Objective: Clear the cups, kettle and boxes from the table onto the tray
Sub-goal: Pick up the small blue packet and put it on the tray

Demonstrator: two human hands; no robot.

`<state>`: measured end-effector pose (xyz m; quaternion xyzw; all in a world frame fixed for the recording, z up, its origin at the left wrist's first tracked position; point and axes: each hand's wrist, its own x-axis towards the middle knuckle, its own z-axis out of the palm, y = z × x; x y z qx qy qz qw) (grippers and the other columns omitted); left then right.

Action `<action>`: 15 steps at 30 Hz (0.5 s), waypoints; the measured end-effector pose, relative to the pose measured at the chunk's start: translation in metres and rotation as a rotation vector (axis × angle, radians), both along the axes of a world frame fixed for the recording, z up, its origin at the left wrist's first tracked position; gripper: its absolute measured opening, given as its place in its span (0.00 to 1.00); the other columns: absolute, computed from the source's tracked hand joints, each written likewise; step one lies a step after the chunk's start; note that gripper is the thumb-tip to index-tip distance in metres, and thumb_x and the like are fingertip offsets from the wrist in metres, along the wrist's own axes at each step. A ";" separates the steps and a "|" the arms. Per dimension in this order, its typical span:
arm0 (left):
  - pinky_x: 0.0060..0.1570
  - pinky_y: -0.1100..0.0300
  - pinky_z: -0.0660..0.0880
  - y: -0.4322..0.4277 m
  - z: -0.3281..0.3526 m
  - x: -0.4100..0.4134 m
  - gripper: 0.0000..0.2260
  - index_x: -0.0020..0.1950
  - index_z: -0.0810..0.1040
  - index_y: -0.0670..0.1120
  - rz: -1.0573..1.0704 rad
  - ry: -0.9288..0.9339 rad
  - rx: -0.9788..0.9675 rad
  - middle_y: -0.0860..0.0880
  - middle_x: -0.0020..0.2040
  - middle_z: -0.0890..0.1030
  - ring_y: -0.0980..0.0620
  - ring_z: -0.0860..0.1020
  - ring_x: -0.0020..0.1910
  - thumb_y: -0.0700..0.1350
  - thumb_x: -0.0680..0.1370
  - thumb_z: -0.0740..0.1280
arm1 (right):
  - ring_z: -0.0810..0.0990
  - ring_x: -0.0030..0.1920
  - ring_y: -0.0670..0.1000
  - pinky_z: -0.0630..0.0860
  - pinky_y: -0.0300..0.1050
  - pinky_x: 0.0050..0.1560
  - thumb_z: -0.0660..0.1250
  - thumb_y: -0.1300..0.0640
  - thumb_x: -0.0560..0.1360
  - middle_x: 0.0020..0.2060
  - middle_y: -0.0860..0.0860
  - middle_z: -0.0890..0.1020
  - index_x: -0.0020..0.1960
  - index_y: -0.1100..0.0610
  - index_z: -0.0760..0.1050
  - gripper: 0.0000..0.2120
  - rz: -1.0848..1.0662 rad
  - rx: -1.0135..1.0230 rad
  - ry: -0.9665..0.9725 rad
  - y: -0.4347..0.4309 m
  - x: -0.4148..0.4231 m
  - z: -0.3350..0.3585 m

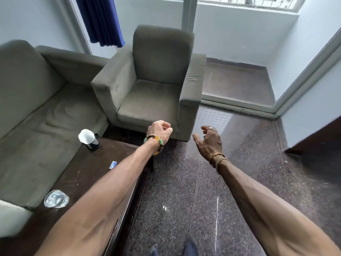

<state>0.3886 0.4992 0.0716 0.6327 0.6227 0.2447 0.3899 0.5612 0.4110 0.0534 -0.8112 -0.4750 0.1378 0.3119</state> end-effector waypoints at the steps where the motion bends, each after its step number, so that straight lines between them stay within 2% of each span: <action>1: 0.45 0.68 0.71 0.006 -0.004 0.003 0.04 0.44 0.82 0.53 -0.001 0.004 -0.005 0.54 0.41 0.84 0.55 0.80 0.42 0.48 0.70 0.70 | 0.78 0.56 0.53 0.77 0.48 0.58 0.69 0.47 0.76 0.57 0.54 0.79 0.66 0.57 0.74 0.22 0.009 -0.018 0.004 0.008 0.002 -0.004; 6: 0.46 0.67 0.72 0.045 -0.020 0.010 0.05 0.45 0.83 0.52 0.047 0.038 -0.045 0.54 0.42 0.84 0.54 0.81 0.44 0.48 0.70 0.70 | 0.78 0.58 0.53 0.74 0.46 0.58 0.69 0.47 0.76 0.58 0.54 0.79 0.66 0.58 0.74 0.23 0.082 -0.054 0.033 0.064 0.014 -0.025; 11: 0.46 0.66 0.73 0.094 -0.021 0.010 0.04 0.44 0.82 0.53 0.180 0.028 -0.055 0.54 0.43 0.84 0.55 0.81 0.44 0.48 0.70 0.70 | 0.78 0.57 0.54 0.73 0.45 0.58 0.69 0.47 0.75 0.58 0.54 0.79 0.65 0.58 0.74 0.22 0.182 -0.060 0.014 0.134 0.029 -0.021; 15: 0.52 0.58 0.79 0.123 -0.017 0.000 0.05 0.45 0.83 0.51 0.270 -0.020 -0.041 0.51 0.43 0.85 0.51 0.83 0.45 0.47 0.70 0.71 | 0.78 0.58 0.54 0.74 0.47 0.60 0.69 0.46 0.75 0.58 0.54 0.78 0.65 0.57 0.74 0.23 0.281 -0.047 -0.018 0.191 0.023 -0.009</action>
